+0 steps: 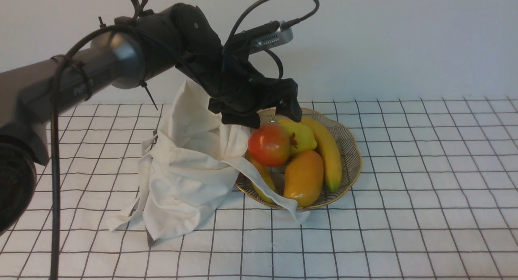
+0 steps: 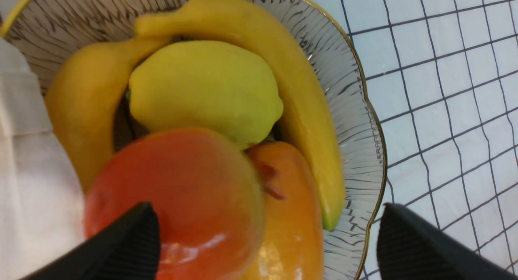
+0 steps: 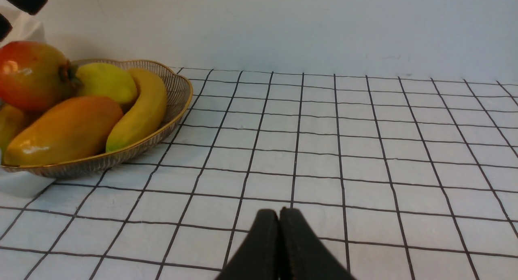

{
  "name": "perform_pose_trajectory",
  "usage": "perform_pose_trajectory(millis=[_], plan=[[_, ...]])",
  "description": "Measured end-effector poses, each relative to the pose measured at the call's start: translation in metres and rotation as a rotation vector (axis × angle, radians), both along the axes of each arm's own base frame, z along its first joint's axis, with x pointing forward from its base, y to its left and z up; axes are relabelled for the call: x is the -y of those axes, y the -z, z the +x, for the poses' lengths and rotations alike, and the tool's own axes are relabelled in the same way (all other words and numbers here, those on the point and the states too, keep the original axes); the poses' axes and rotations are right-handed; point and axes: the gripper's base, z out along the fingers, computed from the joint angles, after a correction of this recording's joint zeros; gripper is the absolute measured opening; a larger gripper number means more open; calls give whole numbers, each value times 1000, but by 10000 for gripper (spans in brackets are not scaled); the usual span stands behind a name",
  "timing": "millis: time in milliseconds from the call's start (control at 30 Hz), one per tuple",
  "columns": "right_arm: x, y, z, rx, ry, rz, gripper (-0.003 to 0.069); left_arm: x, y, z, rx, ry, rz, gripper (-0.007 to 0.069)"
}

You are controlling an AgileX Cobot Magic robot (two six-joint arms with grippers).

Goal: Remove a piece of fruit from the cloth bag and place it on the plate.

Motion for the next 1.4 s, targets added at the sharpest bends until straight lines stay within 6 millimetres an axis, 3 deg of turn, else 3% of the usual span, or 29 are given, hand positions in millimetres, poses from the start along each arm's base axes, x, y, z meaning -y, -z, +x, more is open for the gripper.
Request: perform_pose_trajectory(millis=[133, 267, 367, 433, 467, 500, 600, 700, 800, 833, 967, 1000, 1133, 1167, 1200, 1400], plan=[[0, 0, 0, 0, 0, 0, -15, 1, -5, 1, 2, 2, -17, 684], [0, 0, 0, 0, 0, 0, -15, 3, -28, 2, 20, 37, -34, 649], [0, 0, 0, 0, 0, 0, -15, -1, -53, 0, 35, 72, -36, 545], [0, 0, 0, 0, 0, 0, -15, -15, -93, -9, 73, 123, 8, 343], [0, 0, 0, 0, 0, 0, -15, -17, -98, -9, 85, 124, 11, 309], [0, 0, 0, 0, 0, 1, -15, -26, -118, -15, 125, 133, 46, 194], [0, 0, 0, 0, 0, 0, -15, -46, -155, -30, 233, 108, 133, 41], [0, 0, 0, 0, 0, 0, -15, -63, -181, -51, 306, 78, 203, 1], [0, 0, 0, 0, 0, 0, -15, -80, -204, -90, 343, 66, 227, -8], [0, 0, 0, 0, 0, 0, -15, -80, -201, -90, 335, 67, 229, -8], [0, 0, 0, 0, 0, 0, -15, -98, -203, -141, 339, 107, 271, -8], [0, 0, 0, 0, 0, 0, -15, -100, -202, -145, 337, 113, 277, -8], [0, 0, 0, 0, 0, 0, -15, -121, -179, -204, 321, 158, 316, -8], [0, 0, 0, 0, 0, 0, -15, -122, -178, -207, 325, 160, 317, -8], [0, 0, 0, 0, 0, 0, -15, -130, -164, -229, 353, 168, 322, -8], [0, 0, 0, 0, 0, 0, -15, -153, -134, -299, 574, 104, 234, -7]])
